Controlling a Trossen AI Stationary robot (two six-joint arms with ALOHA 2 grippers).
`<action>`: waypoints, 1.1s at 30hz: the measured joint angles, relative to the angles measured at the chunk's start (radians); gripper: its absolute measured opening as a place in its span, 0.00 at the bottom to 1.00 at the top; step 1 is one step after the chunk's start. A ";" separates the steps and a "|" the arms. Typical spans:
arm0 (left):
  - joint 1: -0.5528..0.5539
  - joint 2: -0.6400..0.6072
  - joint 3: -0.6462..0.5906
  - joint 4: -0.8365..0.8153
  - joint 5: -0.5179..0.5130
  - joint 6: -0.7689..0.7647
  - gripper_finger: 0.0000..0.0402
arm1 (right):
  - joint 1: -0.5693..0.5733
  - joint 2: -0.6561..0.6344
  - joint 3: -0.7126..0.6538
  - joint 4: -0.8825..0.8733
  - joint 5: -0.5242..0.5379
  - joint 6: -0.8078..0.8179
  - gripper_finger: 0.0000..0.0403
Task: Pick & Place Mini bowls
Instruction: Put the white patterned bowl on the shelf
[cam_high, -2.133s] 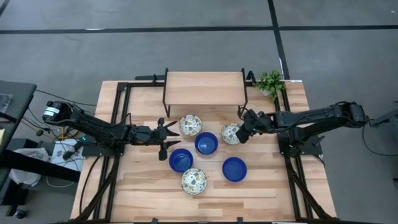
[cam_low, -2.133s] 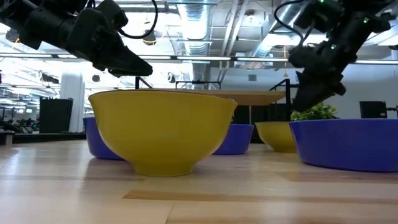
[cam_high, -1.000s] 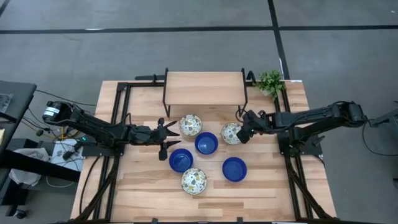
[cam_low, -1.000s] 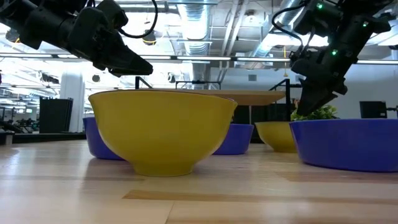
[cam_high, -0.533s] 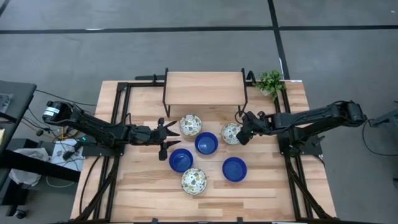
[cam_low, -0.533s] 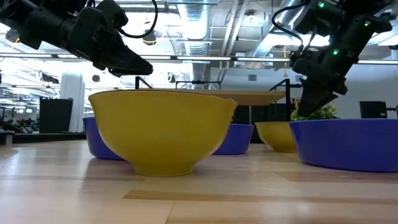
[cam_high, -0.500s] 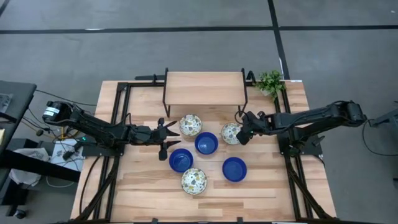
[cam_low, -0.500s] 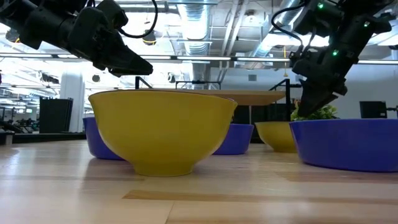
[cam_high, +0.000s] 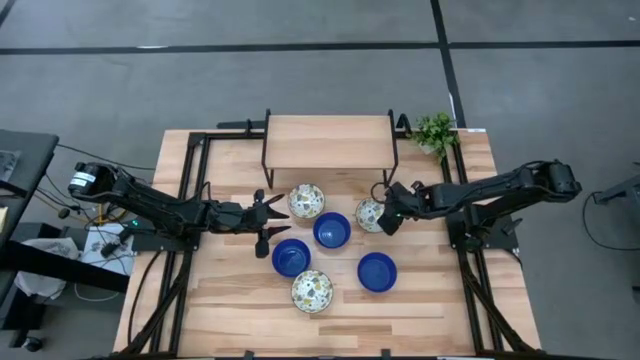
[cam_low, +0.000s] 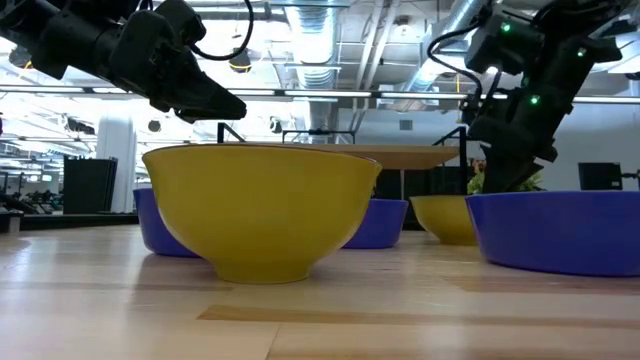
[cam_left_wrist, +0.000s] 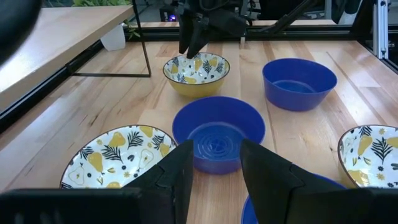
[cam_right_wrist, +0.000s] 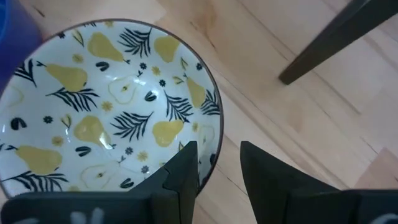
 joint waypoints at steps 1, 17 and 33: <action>0.000 0.000 0.000 0.000 0.000 0.000 0.33 | 0.000 0.008 0.000 0.000 0.000 0.000 0.28; 0.000 0.000 0.000 0.000 0.000 0.000 0.33 | 0.000 0.048 0.000 0.015 -0.026 0.000 0.28; 0.000 0.000 0.000 0.000 0.000 0.000 0.33 | 0.000 0.048 0.000 0.015 -0.025 -0.008 0.28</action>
